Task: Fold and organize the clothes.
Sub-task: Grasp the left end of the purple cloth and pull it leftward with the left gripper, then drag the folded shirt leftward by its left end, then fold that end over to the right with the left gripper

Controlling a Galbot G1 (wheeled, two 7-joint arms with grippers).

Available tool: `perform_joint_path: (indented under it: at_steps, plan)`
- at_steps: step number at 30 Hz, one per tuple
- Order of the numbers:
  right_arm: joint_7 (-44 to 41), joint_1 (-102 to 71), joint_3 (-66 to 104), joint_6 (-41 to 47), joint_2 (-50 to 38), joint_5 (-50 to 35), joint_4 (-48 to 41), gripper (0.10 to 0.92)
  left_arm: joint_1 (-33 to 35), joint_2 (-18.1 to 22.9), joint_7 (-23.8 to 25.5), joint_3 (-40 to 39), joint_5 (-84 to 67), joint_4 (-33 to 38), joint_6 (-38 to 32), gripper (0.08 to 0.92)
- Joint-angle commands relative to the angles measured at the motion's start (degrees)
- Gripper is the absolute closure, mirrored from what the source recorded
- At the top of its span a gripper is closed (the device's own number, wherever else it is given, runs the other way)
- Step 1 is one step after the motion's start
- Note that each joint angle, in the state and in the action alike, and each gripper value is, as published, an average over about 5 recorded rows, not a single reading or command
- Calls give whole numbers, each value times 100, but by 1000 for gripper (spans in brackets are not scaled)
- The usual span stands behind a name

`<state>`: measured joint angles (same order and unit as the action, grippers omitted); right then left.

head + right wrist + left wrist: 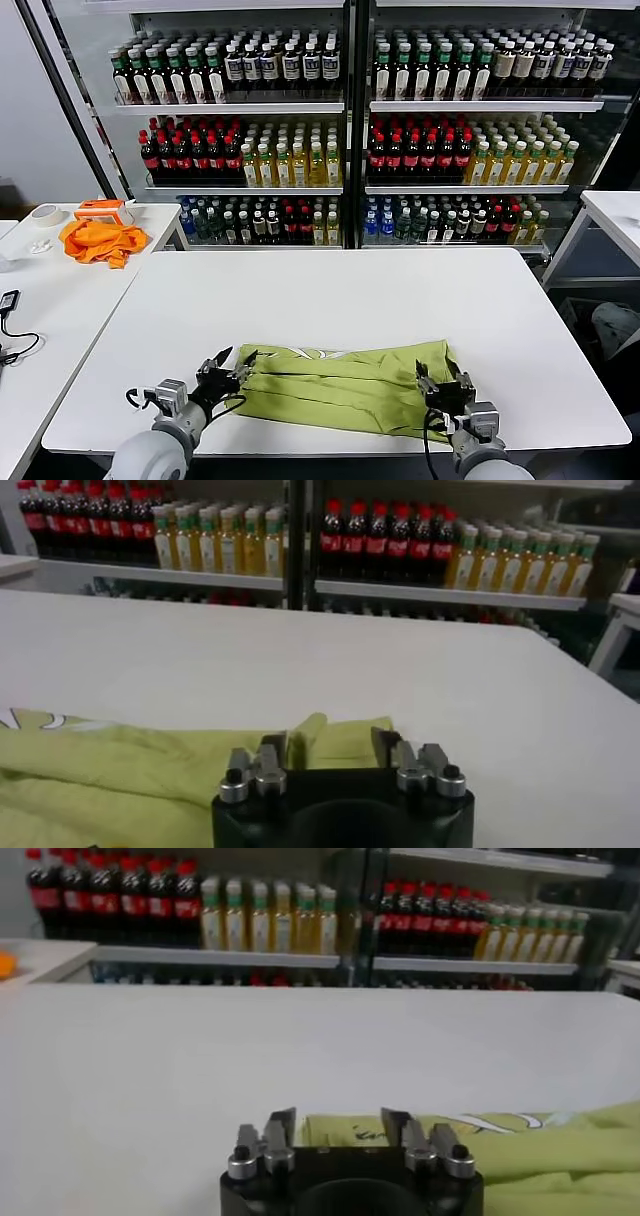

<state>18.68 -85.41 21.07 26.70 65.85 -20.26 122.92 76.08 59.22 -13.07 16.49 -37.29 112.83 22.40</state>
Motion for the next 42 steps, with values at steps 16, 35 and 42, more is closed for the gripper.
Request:
perform_joint_path:
  at_steps: [16,35,42]
  plan:
    - [10,-161,97,-123,51,121,127,203,47,633,-1374,-591,-97,-141,18,416]
    - [-112,-116,170,-208,-16,105,283,203,373,404,-1262,306,2156,129,463,902]
    - [-107,14,127,-214,-29,142,235,203,1146,-244,-1091,1994,2983,615,658,902]
